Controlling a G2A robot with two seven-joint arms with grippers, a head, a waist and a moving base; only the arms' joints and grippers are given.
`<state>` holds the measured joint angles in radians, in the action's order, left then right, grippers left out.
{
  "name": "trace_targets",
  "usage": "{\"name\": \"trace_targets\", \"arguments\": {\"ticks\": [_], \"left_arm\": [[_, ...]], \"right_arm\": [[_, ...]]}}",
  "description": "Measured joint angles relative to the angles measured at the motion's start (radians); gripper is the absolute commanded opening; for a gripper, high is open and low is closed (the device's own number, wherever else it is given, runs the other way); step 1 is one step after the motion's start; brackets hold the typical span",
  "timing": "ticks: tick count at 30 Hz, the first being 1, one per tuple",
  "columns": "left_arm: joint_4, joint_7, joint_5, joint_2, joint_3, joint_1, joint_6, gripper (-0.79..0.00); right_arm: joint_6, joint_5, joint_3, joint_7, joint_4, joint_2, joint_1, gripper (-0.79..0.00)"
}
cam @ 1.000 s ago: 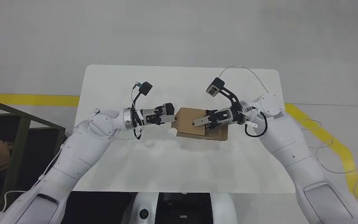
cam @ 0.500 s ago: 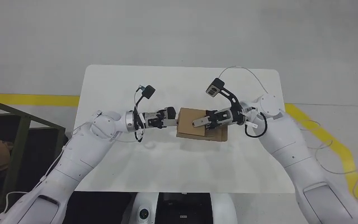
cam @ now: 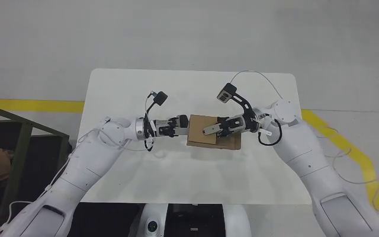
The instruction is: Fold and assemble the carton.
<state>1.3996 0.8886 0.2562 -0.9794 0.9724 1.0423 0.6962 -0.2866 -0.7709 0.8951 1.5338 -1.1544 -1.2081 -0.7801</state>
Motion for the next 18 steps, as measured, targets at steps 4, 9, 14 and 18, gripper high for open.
{"name": "trace_targets", "arguments": {"ticks": [4, 9, 14, 18], "left_arm": [[-0.005, 0.002, 0.003, -0.005, -0.008, -0.006, 0.001, 0.000], [-0.014, 0.003, 0.009, -0.012, -0.020, -0.014, 0.005, 0.000], [-0.022, 0.004, 0.010, -0.016, -0.023, -0.019, 0.008, 0.000], [-0.025, 0.005, 0.010, -0.018, -0.021, -0.020, 0.009, 0.000]], "right_arm": [[0.001, 0.000, -0.002, 0.001, 0.003, -0.002, 0.002, -0.785], [0.001, -0.002, -0.004, 0.001, 0.007, -0.004, 0.004, -0.785], [0.002, -0.001, -0.006, 0.002, 0.011, -0.006, 0.007, -0.785], [0.002, -0.002, -0.008, 0.002, 0.014, -0.008, 0.009, -0.785]]}}
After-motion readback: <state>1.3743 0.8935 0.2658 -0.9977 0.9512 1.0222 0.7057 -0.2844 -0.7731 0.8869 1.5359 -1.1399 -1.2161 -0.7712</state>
